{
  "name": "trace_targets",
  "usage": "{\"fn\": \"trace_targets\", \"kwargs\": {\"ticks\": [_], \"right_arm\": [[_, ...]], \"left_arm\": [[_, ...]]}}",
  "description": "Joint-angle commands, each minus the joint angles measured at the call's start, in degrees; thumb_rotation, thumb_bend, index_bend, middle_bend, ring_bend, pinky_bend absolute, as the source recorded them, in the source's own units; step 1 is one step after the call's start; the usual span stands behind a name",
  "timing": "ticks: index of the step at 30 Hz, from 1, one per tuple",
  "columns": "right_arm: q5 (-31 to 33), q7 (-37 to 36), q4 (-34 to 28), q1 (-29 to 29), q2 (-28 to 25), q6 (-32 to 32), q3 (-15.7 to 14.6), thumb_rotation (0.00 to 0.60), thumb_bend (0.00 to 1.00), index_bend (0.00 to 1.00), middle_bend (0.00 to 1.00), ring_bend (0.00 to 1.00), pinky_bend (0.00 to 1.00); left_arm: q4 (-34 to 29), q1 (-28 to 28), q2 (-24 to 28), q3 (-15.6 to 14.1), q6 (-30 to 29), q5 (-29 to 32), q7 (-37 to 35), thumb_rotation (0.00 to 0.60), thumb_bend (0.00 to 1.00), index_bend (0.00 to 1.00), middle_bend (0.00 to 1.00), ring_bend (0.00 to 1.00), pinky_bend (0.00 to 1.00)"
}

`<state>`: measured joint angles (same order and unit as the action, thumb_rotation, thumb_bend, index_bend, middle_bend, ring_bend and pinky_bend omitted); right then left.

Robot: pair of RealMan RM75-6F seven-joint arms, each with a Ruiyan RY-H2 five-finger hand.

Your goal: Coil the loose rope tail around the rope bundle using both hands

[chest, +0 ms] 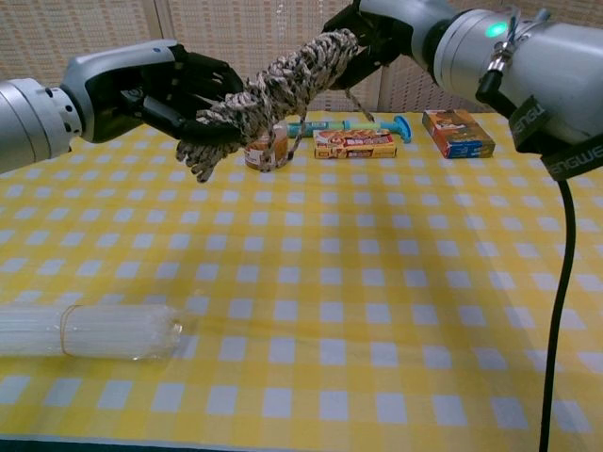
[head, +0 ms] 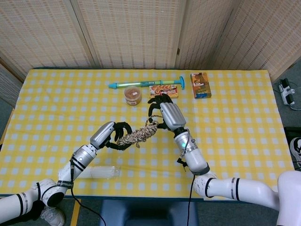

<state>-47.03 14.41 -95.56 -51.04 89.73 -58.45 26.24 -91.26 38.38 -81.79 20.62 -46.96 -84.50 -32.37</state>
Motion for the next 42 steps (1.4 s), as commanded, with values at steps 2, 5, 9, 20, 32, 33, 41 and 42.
{"fn": "trace_targets", "kwargs": {"ticks": [2, 5, 9, 20, 32, 33, 41, 42], "right_arm": [[-0.2, 0.5, -0.9, -0.6, -0.2, -1.2, 0.3, 0.600, 0.58, 0.69, 0.29, 0.14, 0.01], [-0.2, 0.7, -1.7, -1.2, -0.1, -1.8, 0.6, 0.600, 0.58, 0.69, 0.29, 0.14, 0.01], [-0.6, 1.2, -3.2, -1.7, -0.2, -2.5, 0.5, 0.600, 0.58, 0.69, 0.29, 0.14, 0.01], [-3.3, 1.1, -8.9, -0.6, -2.5, -5.2, -0.5, 0.600, 0.58, 0.69, 0.29, 0.14, 0.01], [-9.9, 4.0, -11.0, 0.4, -1.3, -7.9, -6.3, 0.600, 0.59, 0.69, 0.29, 0.14, 0.01], [-11.0, 4.4, -11.1, 0.7, -1.1, -8.5, -7.0, 0.600, 0.59, 0.69, 0.29, 0.14, 0.01], [-18.2, 5.1, -9.8, 3.5, -1.4, -11.1, -11.8, 0.600, 0.59, 0.65, 0.26, 0.12, 0.01], [-18.8, 4.9, -9.6, 3.8, -1.7, -11.0, -12.4, 0.600, 0.59, 0.61, 0.25, 0.11, 0.01]], "left_arm": [[0.7, 1.7, -1.1, -2.0, -1.2, 0.7, 6.5, 0.600, 0.77, 0.71, 0.73, 0.68, 0.74], [0.4, 2.6, -1.8, -3.0, -1.4, 1.4, 9.9, 0.600, 0.78, 0.71, 0.73, 0.68, 0.74], [0.5, 4.0, -2.7, -3.8, -1.1, 3.2, 15.7, 0.600, 0.77, 0.71, 0.73, 0.68, 0.74], [0.1, 6.4, -5.3, -3.7, -1.0, 18.4, 32.3, 0.600, 0.77, 0.71, 0.73, 0.69, 0.74], [-2.7, 7.8, -5.8, 0.8, -3.4, 44.2, 37.8, 0.600, 0.77, 0.72, 0.73, 0.70, 0.74], [-3.1, 7.8, -5.4, 1.7, -3.2, 46.5, 36.9, 0.600, 0.77, 0.72, 0.73, 0.70, 0.74], [-4.7, 5.5, -1.4, 5.4, -1.5, 49.4, 29.2, 0.600, 0.77, 0.72, 0.73, 0.70, 0.74], [-5.1, 5.0, -0.9, 5.6, -1.4, 48.8, 28.2, 0.600, 0.77, 0.72, 0.73, 0.70, 0.74]]}}
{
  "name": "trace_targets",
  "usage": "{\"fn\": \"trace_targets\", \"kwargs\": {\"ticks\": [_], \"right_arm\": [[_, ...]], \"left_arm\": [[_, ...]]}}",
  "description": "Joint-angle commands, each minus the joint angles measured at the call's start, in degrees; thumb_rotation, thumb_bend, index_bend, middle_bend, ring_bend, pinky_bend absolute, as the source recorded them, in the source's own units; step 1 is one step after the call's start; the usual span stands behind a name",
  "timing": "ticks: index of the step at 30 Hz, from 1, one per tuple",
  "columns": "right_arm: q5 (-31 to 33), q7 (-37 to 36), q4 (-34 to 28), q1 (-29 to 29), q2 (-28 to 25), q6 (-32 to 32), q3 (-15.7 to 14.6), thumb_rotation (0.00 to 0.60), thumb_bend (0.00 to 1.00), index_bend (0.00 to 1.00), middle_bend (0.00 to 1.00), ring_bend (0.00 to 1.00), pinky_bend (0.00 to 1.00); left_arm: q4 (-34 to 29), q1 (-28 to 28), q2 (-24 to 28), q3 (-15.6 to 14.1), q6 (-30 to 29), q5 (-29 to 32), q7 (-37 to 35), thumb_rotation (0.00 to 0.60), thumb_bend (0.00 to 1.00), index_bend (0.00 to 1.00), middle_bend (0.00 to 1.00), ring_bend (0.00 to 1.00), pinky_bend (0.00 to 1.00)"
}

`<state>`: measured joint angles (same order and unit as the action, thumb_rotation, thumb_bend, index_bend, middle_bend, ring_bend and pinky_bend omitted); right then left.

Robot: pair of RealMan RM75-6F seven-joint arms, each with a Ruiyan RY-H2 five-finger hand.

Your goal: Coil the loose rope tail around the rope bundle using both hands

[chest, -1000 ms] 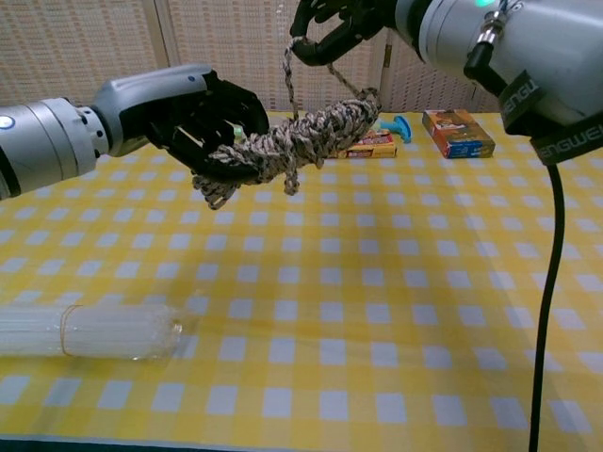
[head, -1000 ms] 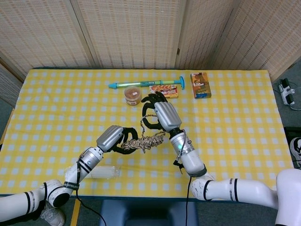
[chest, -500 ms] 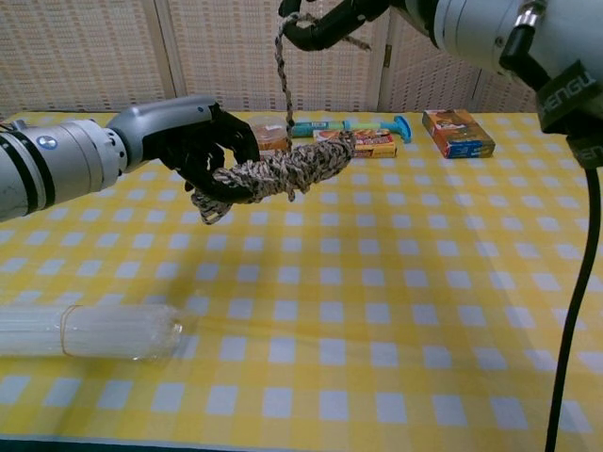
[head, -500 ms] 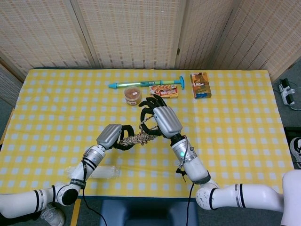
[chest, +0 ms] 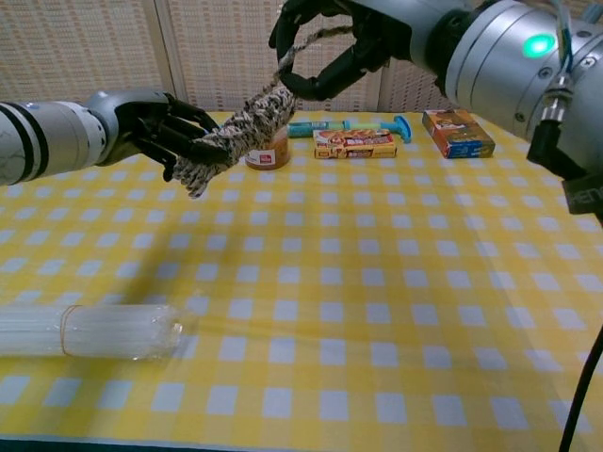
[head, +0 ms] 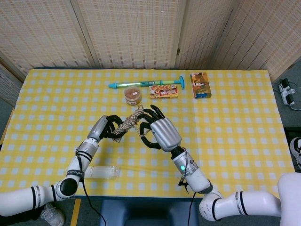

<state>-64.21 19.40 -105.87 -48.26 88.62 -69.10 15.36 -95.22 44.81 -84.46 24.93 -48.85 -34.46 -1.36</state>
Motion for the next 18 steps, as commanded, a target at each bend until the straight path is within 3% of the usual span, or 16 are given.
{"fn": "trace_targets", "kwargs": {"ticks": [1, 4, 5, 7, 10, 18], "right_arm": [[-2.2, -0.2, 0.8, 1.4, -1.1, 0.0, -2.1, 0.600, 0.59, 0.54, 0.23, 0.10, 0.00], [-2.9, 0.8, 0.5, 2.1, -3.5, 1.6, -4.0, 0.600, 0.58, 0.26, 0.15, 0.06, 0.00], [-3.0, 2.2, 0.1, 2.2, -4.8, 2.3, -4.8, 0.600, 0.55, 0.13, 0.10, 0.04, 0.00], [-3.6, 4.2, -0.4, 2.7, -6.3, 2.0, -5.6, 0.600, 0.44, 0.01, 0.02, 0.01, 0.00], [-5.6, 3.6, -1.9, 4.7, -8.4, 0.5, -6.7, 0.600, 0.34, 0.00, 0.00, 0.00, 0.00], [-13.1, -2.3, -4.7, 13.0, -17.2, -6.5, -11.1, 0.600, 0.34, 0.00, 0.00, 0.00, 0.00]], "left_arm": [[-1.4, -1.9, 2.3, 1.6, 0.4, -1.8, -3.7, 0.600, 0.77, 0.72, 0.73, 0.70, 0.74], [-2.2, -3.3, 3.6, 2.7, 0.3, -3.8, -6.9, 0.600, 0.77, 0.72, 0.73, 0.70, 0.74], [-2.4, -3.9, 4.1, 3.0, 0.4, -4.5, -8.1, 0.600, 0.77, 0.72, 0.73, 0.70, 0.74], [-2.7, -4.6, 4.9, 3.4, 0.4, -5.8, -9.6, 0.600, 0.77, 0.72, 0.73, 0.70, 0.74], [-3.2, -5.7, 6.1, 3.5, 0.1, -7.9, -11.5, 0.600, 0.77, 0.72, 0.73, 0.70, 0.74], [-2.9, -8.6, 8.0, 1.8, -1.3, -15.1, -15.1, 0.600, 0.77, 0.71, 0.73, 0.69, 0.74]]}}
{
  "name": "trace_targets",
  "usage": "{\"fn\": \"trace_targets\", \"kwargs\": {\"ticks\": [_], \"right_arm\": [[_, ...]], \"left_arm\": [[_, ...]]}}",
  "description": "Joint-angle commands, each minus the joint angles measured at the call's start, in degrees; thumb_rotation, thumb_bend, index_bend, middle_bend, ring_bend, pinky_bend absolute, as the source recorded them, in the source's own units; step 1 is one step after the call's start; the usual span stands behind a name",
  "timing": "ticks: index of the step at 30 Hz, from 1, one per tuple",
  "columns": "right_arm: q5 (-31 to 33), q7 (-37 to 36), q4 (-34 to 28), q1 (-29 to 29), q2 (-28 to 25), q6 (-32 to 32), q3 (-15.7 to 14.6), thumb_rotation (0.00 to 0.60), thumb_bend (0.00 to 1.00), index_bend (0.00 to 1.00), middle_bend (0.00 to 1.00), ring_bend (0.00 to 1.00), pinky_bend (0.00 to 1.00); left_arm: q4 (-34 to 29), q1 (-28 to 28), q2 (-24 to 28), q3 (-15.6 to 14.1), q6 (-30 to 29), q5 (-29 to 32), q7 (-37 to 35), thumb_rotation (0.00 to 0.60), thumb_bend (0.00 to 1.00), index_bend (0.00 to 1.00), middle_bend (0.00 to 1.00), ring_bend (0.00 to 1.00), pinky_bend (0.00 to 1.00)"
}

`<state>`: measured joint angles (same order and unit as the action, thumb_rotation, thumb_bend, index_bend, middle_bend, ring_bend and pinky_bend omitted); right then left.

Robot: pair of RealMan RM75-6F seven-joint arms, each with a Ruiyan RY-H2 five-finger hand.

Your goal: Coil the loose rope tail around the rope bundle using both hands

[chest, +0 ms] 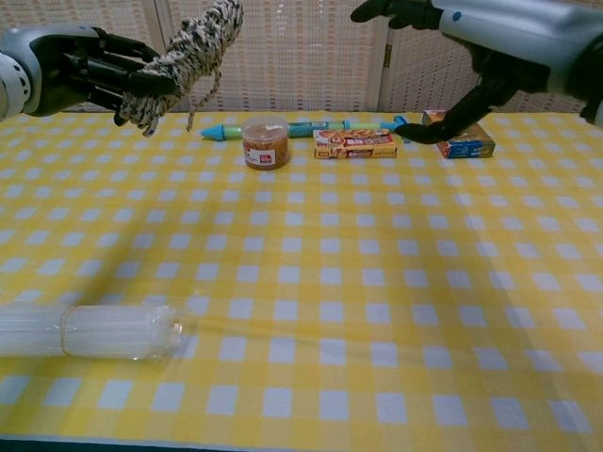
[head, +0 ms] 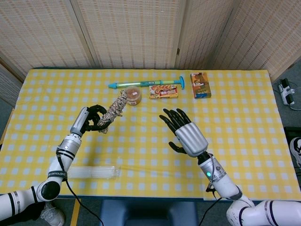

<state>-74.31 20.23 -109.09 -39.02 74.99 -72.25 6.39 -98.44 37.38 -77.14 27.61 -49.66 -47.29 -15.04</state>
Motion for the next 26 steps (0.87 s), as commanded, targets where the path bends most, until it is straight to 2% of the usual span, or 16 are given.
{"fn": "trace_targets", "kwargs": {"ticks": [1, 6, 11, 14, 20, 26], "right_arm": [[-3.8, -3.9, -1.5, 4.9, -4.5, -4.3, -2.6, 0.600, 0.34, 0.00, 0.01, 0.02, 0.00], [-7.6, -6.7, -0.6, 11.6, -9.4, -10.4, -6.0, 0.600, 0.34, 0.06, 0.11, 0.10, 0.00], [-11.0, -11.3, 2.9, 18.2, -12.0, -15.0, -9.9, 0.600, 0.34, 0.07, 0.11, 0.10, 0.00], [-11.5, -13.8, 5.2, 22.2, -11.9, -18.0, -11.2, 0.600, 0.34, 0.07, 0.11, 0.10, 0.01], [-11.4, -17.8, 9.9, 28.1, -10.6, -21.8, -12.3, 0.600, 0.34, 0.07, 0.10, 0.09, 0.01], [-10.9, -19.9, 12.3, 31.3, -9.9, -23.3, -11.1, 0.600, 0.34, 0.07, 0.10, 0.09, 0.01]], "left_arm": [[0.3, -1.4, 0.9, -1.1, -0.4, -3.0, -2.1, 0.600, 0.77, 0.71, 0.73, 0.69, 0.74], [0.5, -2.8, 1.7, -2.4, -0.5, -7.0, -4.9, 0.600, 0.77, 0.72, 0.73, 0.69, 0.74], [0.6, -3.8, 2.3, -3.5, -0.5, -10.3, -7.5, 0.600, 0.77, 0.71, 0.73, 0.69, 0.74], [0.7, -4.1, 2.3, -3.9, -1.0, -11.9, -8.8, 0.600, 0.77, 0.72, 0.73, 0.69, 0.74], [0.8, -4.5, 1.8, -4.9, -3.1, -14.8, -9.1, 0.600, 0.77, 0.72, 0.73, 0.69, 0.74], [1.1, -4.2, 1.3, -5.5, -3.7, -15.6, -9.5, 0.600, 0.77, 0.72, 0.73, 0.69, 0.74]]}}
